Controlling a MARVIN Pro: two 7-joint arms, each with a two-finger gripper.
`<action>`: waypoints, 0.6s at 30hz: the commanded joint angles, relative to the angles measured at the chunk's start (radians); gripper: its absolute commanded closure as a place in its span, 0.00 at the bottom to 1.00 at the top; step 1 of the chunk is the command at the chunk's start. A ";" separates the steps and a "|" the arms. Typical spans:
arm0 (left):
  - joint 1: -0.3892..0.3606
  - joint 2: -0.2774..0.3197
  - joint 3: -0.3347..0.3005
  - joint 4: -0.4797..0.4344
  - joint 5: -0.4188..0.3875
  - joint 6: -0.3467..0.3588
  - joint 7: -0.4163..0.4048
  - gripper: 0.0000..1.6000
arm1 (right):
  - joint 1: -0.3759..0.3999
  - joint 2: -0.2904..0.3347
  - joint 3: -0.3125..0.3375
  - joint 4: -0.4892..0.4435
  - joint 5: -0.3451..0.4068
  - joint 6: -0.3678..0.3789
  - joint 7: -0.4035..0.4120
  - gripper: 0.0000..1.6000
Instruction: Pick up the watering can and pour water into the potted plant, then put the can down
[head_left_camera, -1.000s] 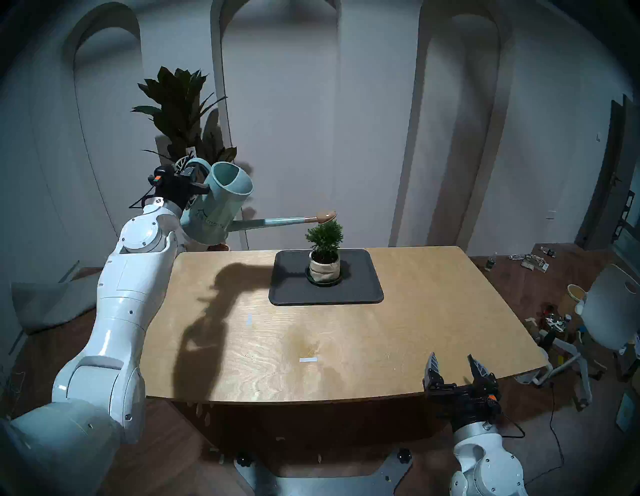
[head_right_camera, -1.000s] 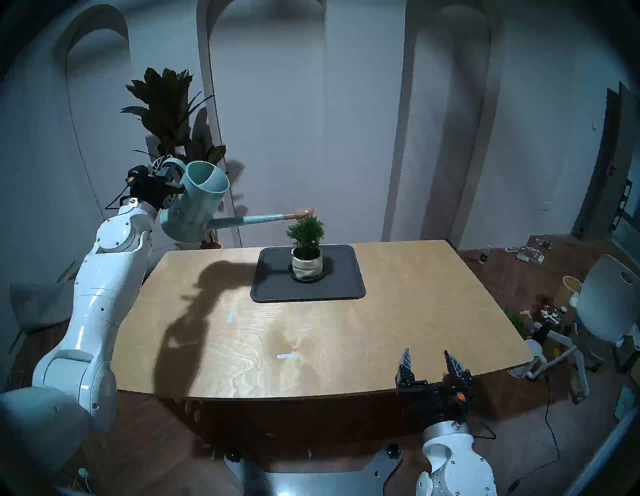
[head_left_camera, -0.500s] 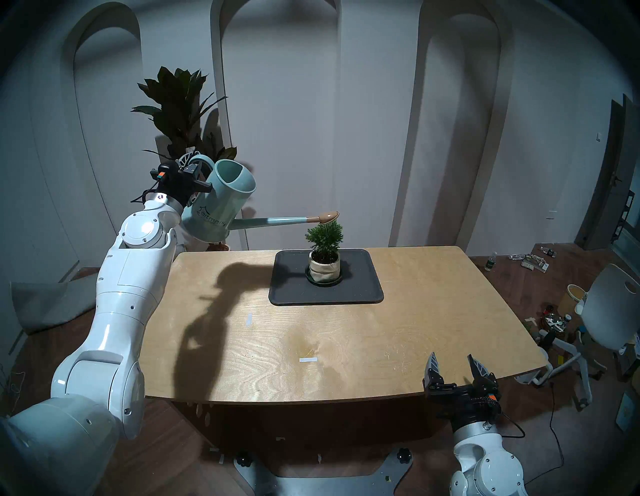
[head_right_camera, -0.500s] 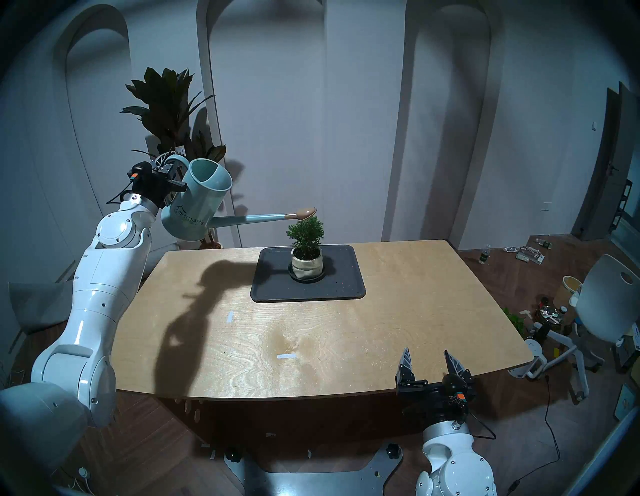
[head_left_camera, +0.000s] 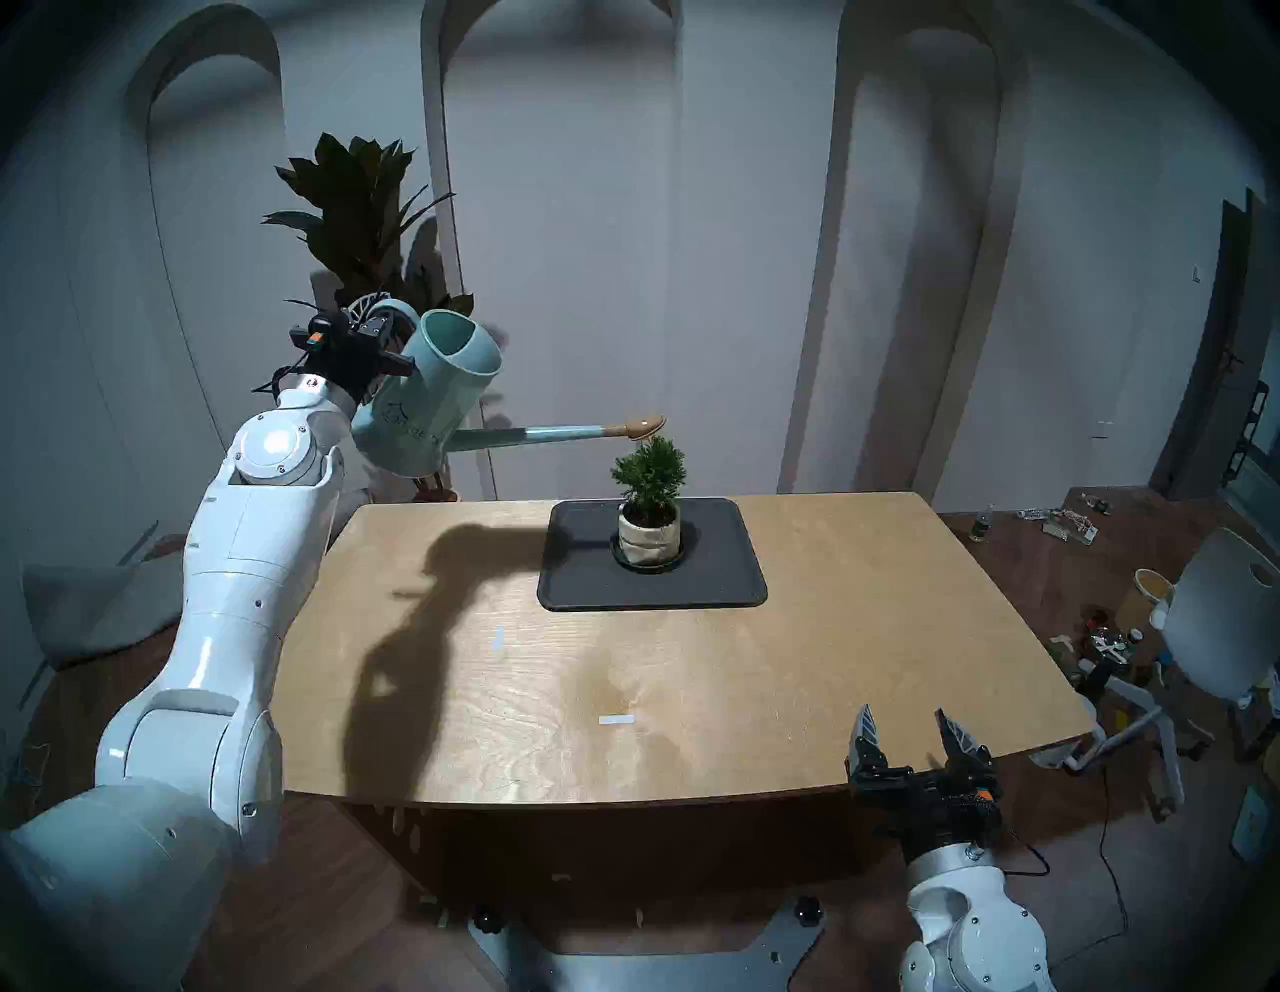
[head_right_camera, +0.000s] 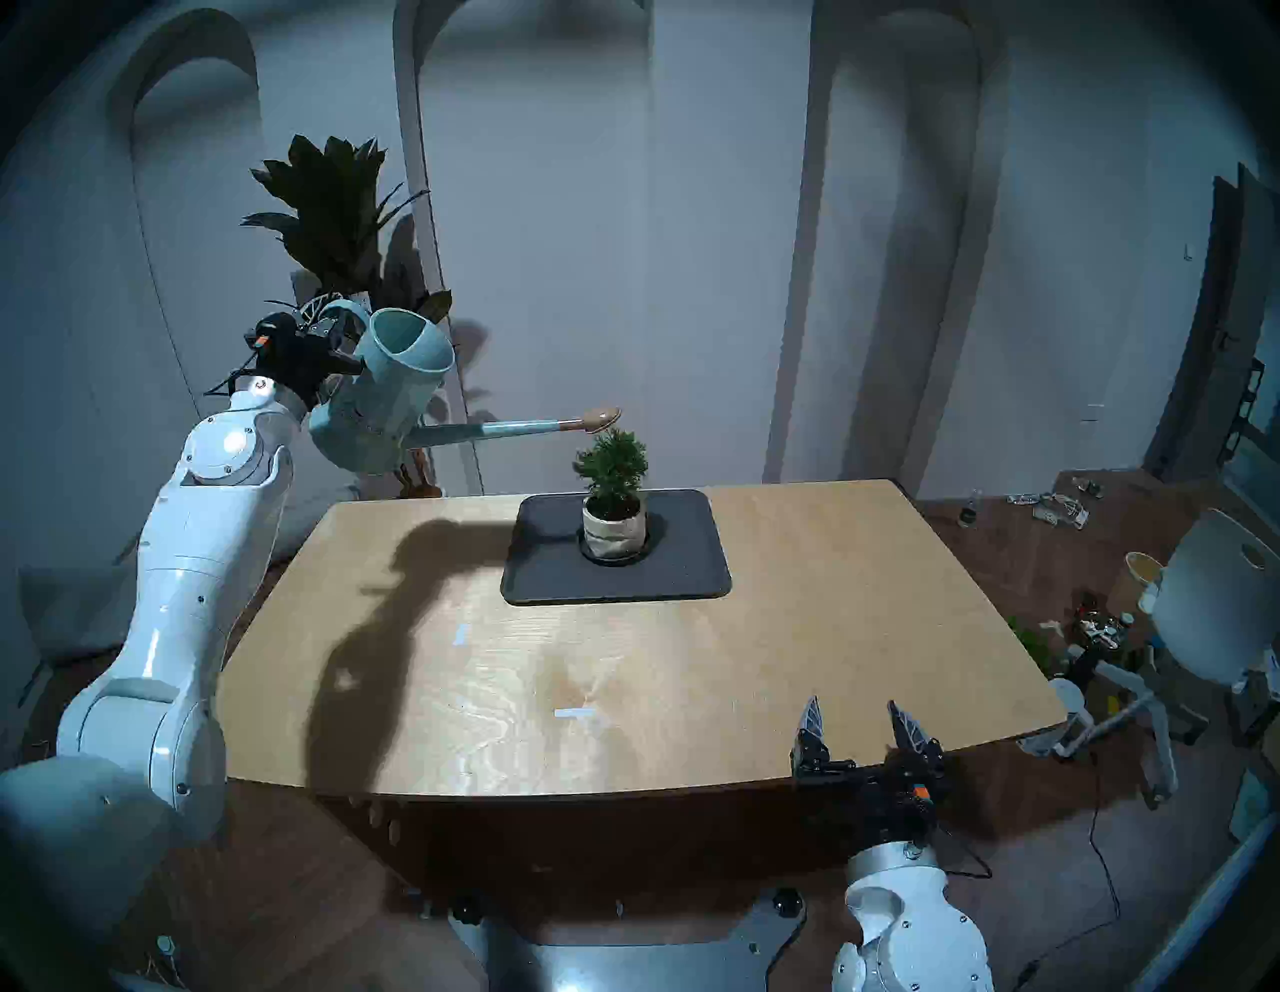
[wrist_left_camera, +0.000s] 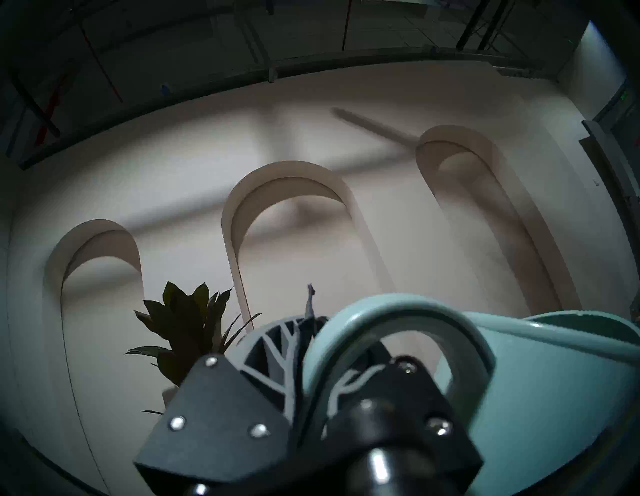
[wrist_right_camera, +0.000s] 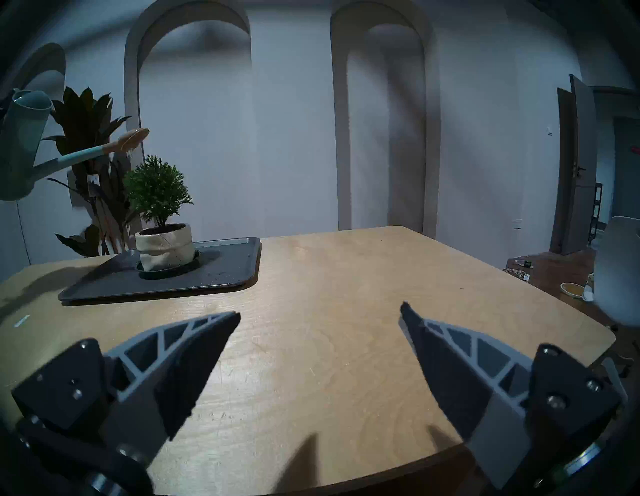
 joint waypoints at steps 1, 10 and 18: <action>-0.098 0.005 -0.020 -0.048 0.000 -0.022 0.021 1.00 | 0.000 0.000 0.002 -0.019 -0.001 -0.006 -0.001 0.00; -0.116 -0.005 -0.015 -0.052 0.011 -0.012 0.028 1.00 | 0.000 0.000 0.003 -0.018 -0.001 -0.006 0.000 0.00; -0.136 -0.014 -0.009 -0.041 0.013 -0.005 0.033 1.00 | 0.001 -0.001 0.003 -0.018 -0.001 -0.006 0.000 0.00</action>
